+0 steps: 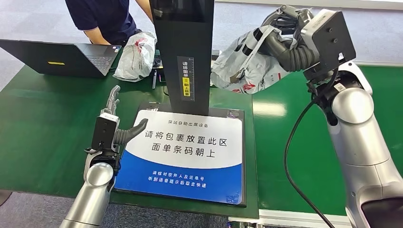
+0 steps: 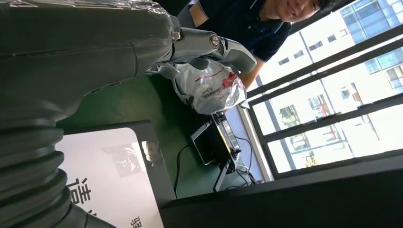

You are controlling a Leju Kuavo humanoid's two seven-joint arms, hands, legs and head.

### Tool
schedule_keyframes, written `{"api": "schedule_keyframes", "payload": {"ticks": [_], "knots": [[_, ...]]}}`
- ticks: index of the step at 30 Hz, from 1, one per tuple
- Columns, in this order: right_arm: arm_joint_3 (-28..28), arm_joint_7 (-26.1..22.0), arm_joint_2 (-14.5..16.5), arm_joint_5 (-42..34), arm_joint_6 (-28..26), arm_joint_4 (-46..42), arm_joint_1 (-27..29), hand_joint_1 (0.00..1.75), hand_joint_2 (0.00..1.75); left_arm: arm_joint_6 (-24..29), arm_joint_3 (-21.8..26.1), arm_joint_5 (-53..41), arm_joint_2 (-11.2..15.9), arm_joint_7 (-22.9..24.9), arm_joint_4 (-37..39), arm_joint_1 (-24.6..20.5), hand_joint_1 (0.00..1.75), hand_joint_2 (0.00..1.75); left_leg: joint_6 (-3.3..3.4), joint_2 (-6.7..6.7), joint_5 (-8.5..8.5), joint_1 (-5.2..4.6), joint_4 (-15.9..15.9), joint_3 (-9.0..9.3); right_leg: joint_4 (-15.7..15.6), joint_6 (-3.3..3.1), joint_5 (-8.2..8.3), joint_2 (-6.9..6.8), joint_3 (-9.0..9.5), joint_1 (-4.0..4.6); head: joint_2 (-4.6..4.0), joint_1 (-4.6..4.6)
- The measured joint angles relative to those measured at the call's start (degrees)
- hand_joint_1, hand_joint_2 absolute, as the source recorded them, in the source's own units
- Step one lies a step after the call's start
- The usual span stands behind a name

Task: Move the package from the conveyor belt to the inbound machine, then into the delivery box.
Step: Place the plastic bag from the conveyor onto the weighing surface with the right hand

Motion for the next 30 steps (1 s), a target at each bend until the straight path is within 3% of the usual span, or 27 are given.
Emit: {"api": "schedule_keyframes", "payload": {"ticks": [16, 30], "knots": [[0.6, 2.2, 4.0, -8.4, 3.3, -0.7, -3.0, 1.75, 1.75, 1.5, 1.3, 1.3, 0.0, -0.4, 2.1, -1.5, 0.0, 1.75, -0.01, 0.0, 0.01, 0.0, 0.0, 0.0, 0.0, 0.0, 0.0, 0.0, 0.0, 0.01, 0.0, -0.01], [0.6, 2.0, 4.9, -11.1, 4.1, -0.7, -3.5, 1.75, 1.75, 2.1, 1.4, 1.3, 0.0, -0.3, 2.1, -1.4, 0.0, 1.75, -0.01, 0.0, 0.0, 0.0, 0.0, 0.0, 0.0, 0.0, 0.0, 0.0, 0.0, 0.0, 0.0, -0.01]]}}
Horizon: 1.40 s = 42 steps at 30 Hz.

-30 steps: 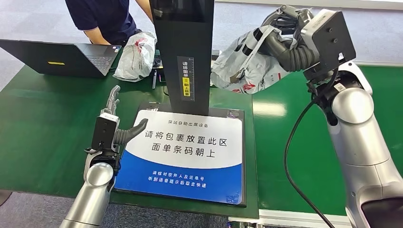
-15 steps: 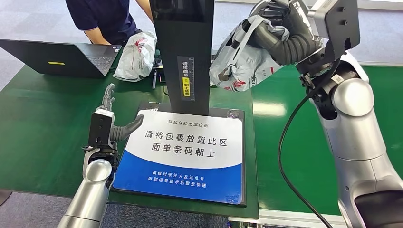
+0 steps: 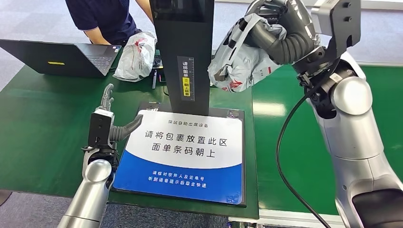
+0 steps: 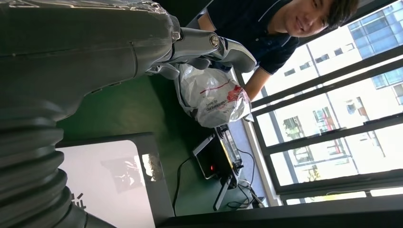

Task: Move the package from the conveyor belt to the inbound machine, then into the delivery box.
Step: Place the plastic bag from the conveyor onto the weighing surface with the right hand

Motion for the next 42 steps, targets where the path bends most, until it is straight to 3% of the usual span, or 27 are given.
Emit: {"api": "schedule_keyframes", "payload": {"ticks": [26, 29, 35, 42], "knots": [[-0.7, 2.2, 0.4, -0.2, 0.7, 0.1, -2.5, 1.75, 1.75, 0.4, 1.0, 0.4, 0.0, 0.2, 0.0, 0.0, 0.0, 1.75, 0.0, 0.0, 0.0, 0.0, 0.0, 0.0, 0.0, 0.0, 0.0, 0.0, -0.01, 0.02, 0.0, -0.01], [-0.5, 0.0, 0.0, 2.4, 0.3, 0.0, 0.7, 1.75, 1.75, 0.7, 1.3, 0.6, 0.0, 0.3, 0.0, 0.1, 0.0, 1.75, 0.0, 0.0, 0.0, 0.01, 0.0, 0.02, 0.0, 0.0, 0.0, -0.01, 0.01, 0.03, 0.0, 0.0], [0.2, -8.4, -4.0, 6.1, -2.7, -3.3, 15.1, 1.75, 1.75, 1.2, 1.6, 1.4, 0.3, 0.0, 0.0, 0.5, 0.0, 1.75, 0.01, -0.2, -0.01, 0.02, 0.0, -0.06, -0.1, 0.0, 0.0, -0.21, 0.02, 0.0, 0.0, 0.01], [0.0, -12.4, -6.7, 10.0, -4.3, -9.8, 25.6, 1.75, 1.75, 1.5, 2.0, 2.8, 0.7, -1.4, 0.5, -0.3, 0.0, 1.75, 0.03, -0.18, -0.02, 0.01, 0.0, -0.1, -0.1, 0.0, -0.01, -0.18, -0.05, 0.02, 0.0, 0.0]]}}
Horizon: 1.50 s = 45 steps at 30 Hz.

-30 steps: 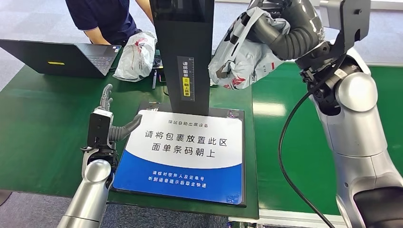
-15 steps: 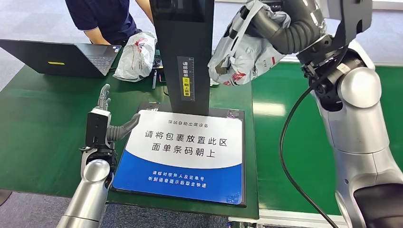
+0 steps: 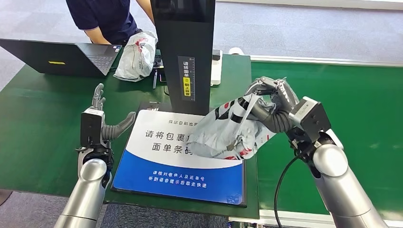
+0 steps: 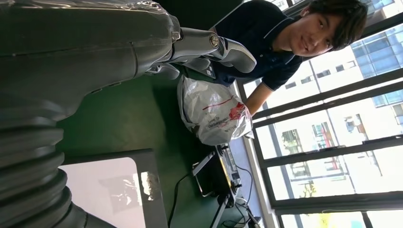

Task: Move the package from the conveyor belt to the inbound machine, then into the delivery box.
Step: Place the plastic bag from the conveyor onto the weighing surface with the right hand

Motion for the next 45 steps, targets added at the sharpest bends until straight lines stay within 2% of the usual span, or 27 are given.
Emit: {"api": "schedule_keyframes", "payload": {"ticks": [8, 18, 34, 39, 45], "knots": [[-0.4, -1.7, 0.1, 2.5, -0.2, -4.4, 4.2, 1.75, 1.75, 0.1, 0.4, 0.4, 0.1, -0.9, 1.1, -0.6, 0.0, 1.75, -0.01, 0.02, 0.02, 0.0, 0.0, 0.0, 0.0, 0.0, 0.0, 0.01, 0.01, 0.0, 0.0, -0.01], [-0.4, -3.3, 1.7, 1.5, 1.0, -4.9, 3.3, 1.75, 1.75, -0.1, 0.4, 0.2, 0.1, -1.9, 3.2, -2.1, 0.0, 1.75, 0.02, 0.02, 0.03, 0.0, 0.0, -0.01, 0.0, 0.0, 0.0, 0.01, 0.01, -0.01, 0.0, 0.01], [-0.4, -3.7, 2.3, 3.6, 0.9, -4.6, 3.0, 1.75, 1.75, -0.1, 0.4, 0.2, 0.1, -2.0, 4.5, -2.4, 0.0, 1.75, 0.02, 0.02, 0.03, 0.0, 0.0, -0.01, 0.0, 0.0, 0.0, 0.01, 0.01, -0.01, 0.0, 0.01], [0.0, -4.2, 2.5, 8.9, -0.3, -1.0, 3.6, 1.75, 1.75, -0.1, 0.4, 0.3, 0.1, -1.9, 4.5, -2.5, 0.0, 1.75, 0.02, 0.02, 0.03, 0.0, 0.0, -0.02, 0.0, 0.0, 0.0, 0.01, 0.01, -0.01, 0.0, 0.0], [2.0, -6.3, 3.2, 11.3, -1.1, 9.6, 3.6, 1.75, 1.75, -0.2, 0.2, 0.4, 0.0, -1.8, 4.4, -2.2, 0.0, 1.75, 0.02, 0.02, 0.04, 0.0, 0.0, -0.02, 0.0, 0.01, 0.01, 0.01, 0.03, -0.01, 0.0, 0.01]]}}
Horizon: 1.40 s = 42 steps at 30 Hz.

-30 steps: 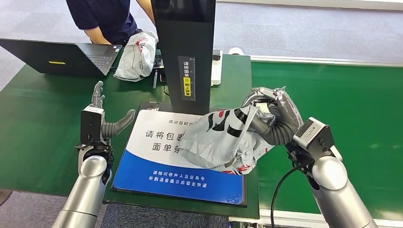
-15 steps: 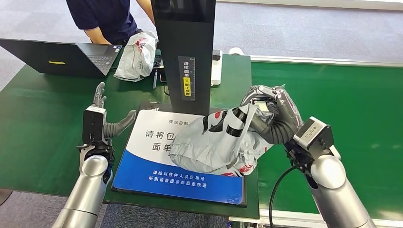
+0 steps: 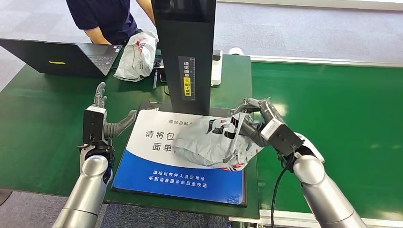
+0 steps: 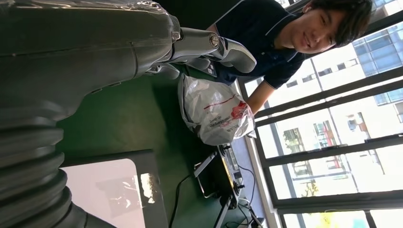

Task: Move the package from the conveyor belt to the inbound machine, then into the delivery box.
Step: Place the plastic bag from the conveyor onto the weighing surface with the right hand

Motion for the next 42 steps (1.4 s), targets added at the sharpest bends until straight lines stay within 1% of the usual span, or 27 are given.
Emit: {"api": "schedule_keyframes", "payload": {"ticks": [2, 4, 9, 14, 21, 24, 30, 31, 34, 35, 38, 42], "knots": [[1.6, -1.1, 0.6, 0.8, -0.1, 3.5, -0.1, 1.75, 1.75, 0.0, -0.1, 0.1, 0.0, 0.1, -0.3, 0.4, 0.0, 1.75, 0.0, 0.0, 0.0, 0.0, 0.0, 0.0, 0.0, 0.0, 0.0, 0.0, 0.0, 0.01, 0.0, -0.01], [3.2, -1.3, 1.4, 1.8, -0.4, 6.3, -0.6, 1.75, 1.75, 0.0, -0.1, 0.3, 0.0, 0.1, -0.5, 0.7, 0.0, 1.75, 0.0, 0.0, 0.0, 0.0, 0.0, 0.0, 0.0, 0.0, 0.0, 0.0, -0.01, 0.01, 0.0, -0.01], [6.4, 0.8, 3.6, 4.8, -2.3, 11.5, -2.9, 1.75, 1.75, -0.3, -0.4, 0.7, 0.0, 0.4, -0.6, 0.7, 0.0, 1.75, -0.02, 0.02, 0.01, 0.0, 0.0, 0.01, 0.0, 0.0, 0.0, 0.01, -0.01, 0.02, 0.0, 0.0], [9.1, 1.8, 5.9, 6.4, -3.1, 16.0, -5.8, 1.75, 1.75, -0.4, -1.2, 0.8, 0.0, 0.9, -0.6, 0.7, 0.0, 1.75, -0.02, 0.02, 0.03, 0.0, 0.0, 0.02, 0.0, 0.0, 0.0, 0.02, -0.01, 0.02, 0.0, -0.01], [13.1, 2.1, 8.5, 3.7, 0.6, 22.6, -10.0, 1.75, 1.75, -0.5, -1.5, 0.9, 0.0, 1.2, -0.6, 0.7, 0.0, 1.75, -0.01, 0.02, 0.03, 0.0, 0.0, 0.02, 0.0, 0.0, 0.0, 0.02, -0.01, 0.01, 0.0, 0.0], [14.9, 1.4, 9.3, 2.0, 2.9, 24.1, -10.4, 1.75, 1.75, -0.6, -1.5, 0.9, 0.0, 1.4, -0.9, 0.7, 0.0, 1.75, -0.01, 0.01, 0.03, 0.0, 0.0, 0.01, 0.0, -0.01, 0.0, 0.01, -0.01, 0.02, 0.0, -0.01], [17.4, 1.4, 9.5, 1.8, 4.5, 24.7, -10.4, 1.75, 1.75, -1.0, -1.5, 1.0, 0.1, 1.7, -2.0, 1.5, 0.0, 1.75, -0.01, 0.01, 0.03, 0.0, 0.0, 0.0, 0.0, -0.01, 0.0, 0.01, -0.02, 0.01, 0.0, -0.01], [17.6, 1.4, 9.5, 1.7, 4.8, 24.8, -10.4, 1.47, 1.75, -1.1, -1.5, 1.0, 0.2, 1.7, -2.2, 1.7, 0.0, 1.75, -0.01, 0.01, 0.03, 0.0, 0.0, 0.0, 0.0, 0.0, 0.0, 0.01, -0.02, 0.01, 0.0, -0.01], [18.4, 1.3, 9.5, 1.8, 5.7, 25.2, -10.6, 0.17, 1.75, -1.1, -1.5, 1.1, 0.3, 1.9, -2.8, 2.2, 0.0, 1.75, -0.01, 0.01, 0.03, 0.0, 0.0, -0.01, 0.0, 0.0, 0.0, 0.01, -0.01, 0.0, 0.0, 0.0], [18.7, 1.3, 9.5, 2.0, 6.0, 25.3, -10.8, 0.0, 1.75, -1.1, -1.5, 1.1, 0.4, 2.0, -2.9, 2.3, 0.0, 1.75, -0.01, 0.01, 0.03, 0.0, 0.0, -0.01, 0.0, 0.0, 0.0, 0.01, -0.01, 0.0, 0.0, 0.0], [19.6, 2.2, 9.5, 3.2, 6.1, 25.6, -11.6, 0.0, 1.75, -0.9, -1.4, 1.4, 0.6, 2.2, -3.7, 2.9, 0.0, 1.75, -0.01, 0.01, 0.03, 0.0, 0.0, 0.0, 0.0, 0.0, 0.0, 0.01, -0.01, 0.0, 0.0, -0.01], [20.2, 4.5, 9.4, 5.1, 4.3, 25.7, -12.4, 0.0, 1.75, -0.7, -1.2, 1.5, 0.9, 2.6, -5.1, 4.1, 0.0, 1.75, -0.01, 0.01, 0.03, 0.0, 0.0, 0.0, 0.0, 0.0, 0.0, 0.01, -0.03, 0.01, 0.0, -0.01]]}}
